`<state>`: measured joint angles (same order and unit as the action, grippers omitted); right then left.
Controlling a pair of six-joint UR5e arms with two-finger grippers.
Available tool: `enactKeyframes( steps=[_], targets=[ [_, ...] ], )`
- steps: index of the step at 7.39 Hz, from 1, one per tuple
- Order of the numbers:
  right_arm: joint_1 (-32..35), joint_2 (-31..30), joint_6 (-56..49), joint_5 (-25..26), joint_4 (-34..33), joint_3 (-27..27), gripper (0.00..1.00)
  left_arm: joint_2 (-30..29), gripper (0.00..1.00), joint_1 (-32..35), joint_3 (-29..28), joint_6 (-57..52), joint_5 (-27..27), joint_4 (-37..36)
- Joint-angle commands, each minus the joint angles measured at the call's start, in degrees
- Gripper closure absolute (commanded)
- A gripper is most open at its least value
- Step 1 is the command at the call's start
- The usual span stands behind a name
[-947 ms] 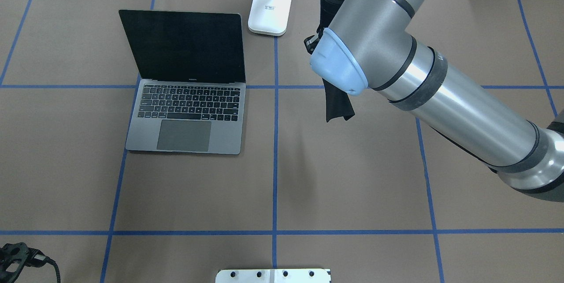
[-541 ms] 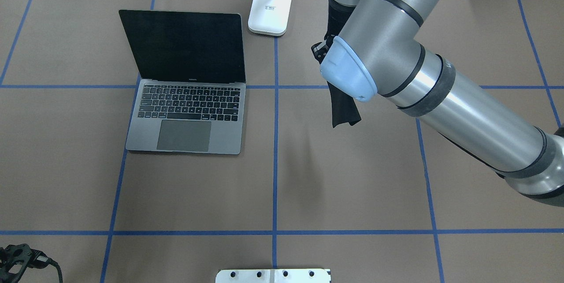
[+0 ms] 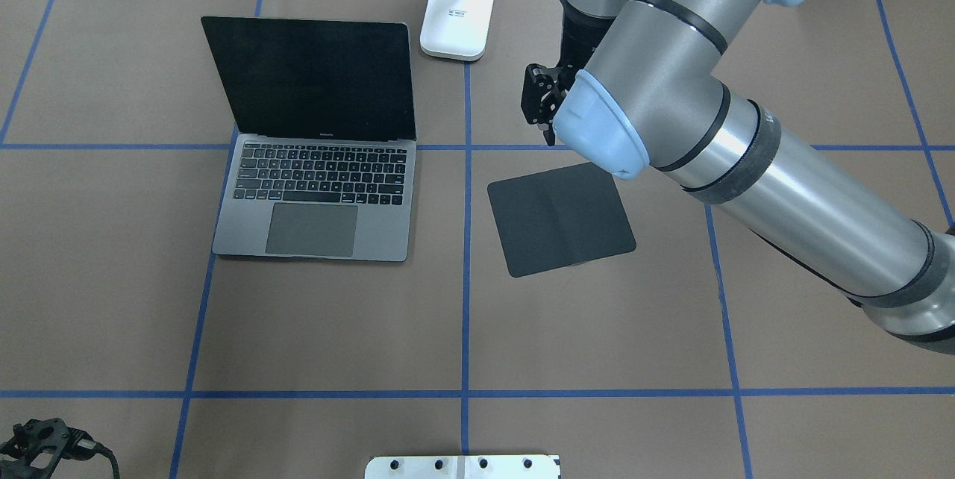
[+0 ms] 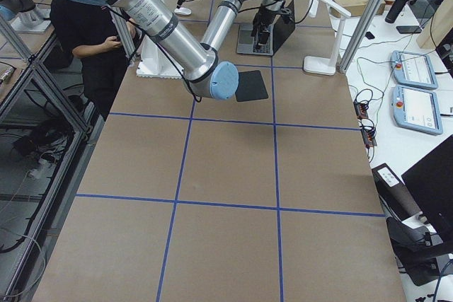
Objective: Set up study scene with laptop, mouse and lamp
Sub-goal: 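Lower the mouse pad flat beside the laptop and release it, then hold the right gripper above the mouse pad while the left gripper grasps the white mouse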
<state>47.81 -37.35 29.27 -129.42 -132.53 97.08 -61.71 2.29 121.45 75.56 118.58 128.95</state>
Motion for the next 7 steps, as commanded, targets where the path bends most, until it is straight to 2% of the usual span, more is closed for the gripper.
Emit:
enactKeyframes(
  steps=[1, 4, 7],
  targets=[
    [0.0, -0.3, -0.2, 0.1, 0.1, 0.0, 0.0, -0.1, 0.01, 0.0, -1.2, -0.1, 0.1, 0.0],
    [0.0, -1.6, -0.5, 0.8, 2.2, 0.1, 0.0, -0.4, 0.03, 0.1, -1.3, -0.2, 0.2, 0.0],
    [0.0, -1.9, -0.5, 0.8, 2.4, 0.2, 0.0, -3.2, 0.05, 0.1, -3.4, -0.3, 0.3, 0.0]
  ],
)
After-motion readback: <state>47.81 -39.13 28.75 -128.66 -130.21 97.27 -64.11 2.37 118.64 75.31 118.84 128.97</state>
